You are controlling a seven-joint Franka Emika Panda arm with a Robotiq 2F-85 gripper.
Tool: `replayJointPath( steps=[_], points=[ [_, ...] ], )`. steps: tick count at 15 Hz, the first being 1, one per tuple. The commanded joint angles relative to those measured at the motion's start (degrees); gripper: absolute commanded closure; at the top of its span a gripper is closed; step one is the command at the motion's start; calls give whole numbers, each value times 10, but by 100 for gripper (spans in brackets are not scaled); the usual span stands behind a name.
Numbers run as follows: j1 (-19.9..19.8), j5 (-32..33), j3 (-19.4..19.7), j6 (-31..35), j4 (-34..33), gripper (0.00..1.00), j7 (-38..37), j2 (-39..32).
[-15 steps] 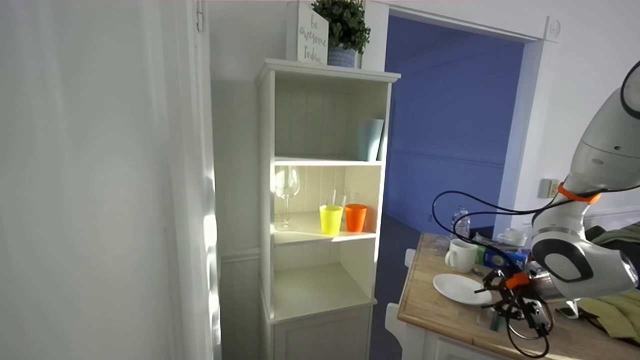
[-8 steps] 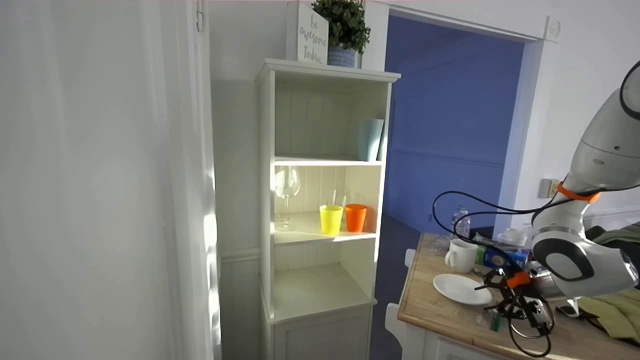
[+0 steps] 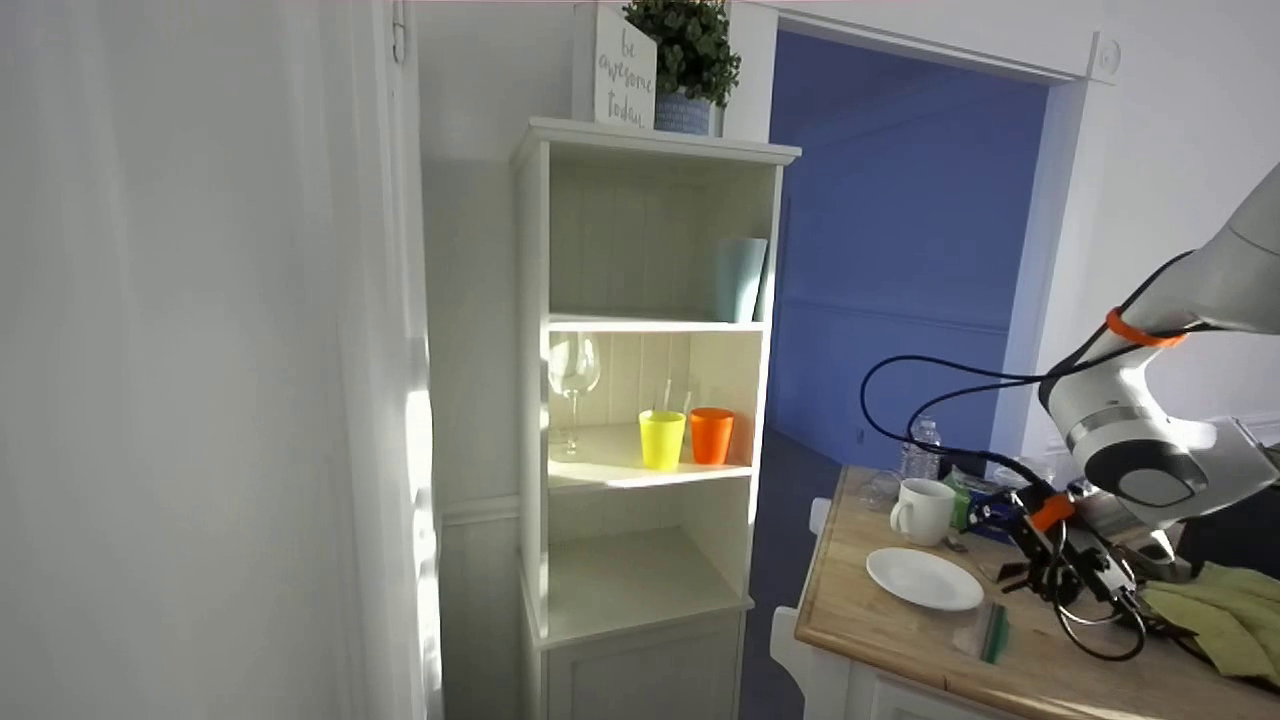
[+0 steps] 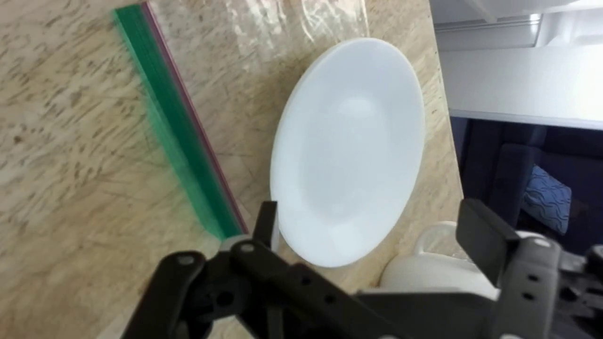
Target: Remove the white plate from the shelf and put it on the counter
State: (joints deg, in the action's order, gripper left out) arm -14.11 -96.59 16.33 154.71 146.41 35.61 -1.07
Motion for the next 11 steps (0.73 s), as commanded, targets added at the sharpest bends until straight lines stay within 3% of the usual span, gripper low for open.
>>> replayJointPath(
  steps=[1,7,8,11],
  points=[
    [14,158,-26,82,32,0,-85,86],
    [5,435,-49,104,22,0,-192,53],
    [9,368,-46,92,21,0,-161,64],
    [9,414,-46,95,20,0,-177,54]
  ],
)
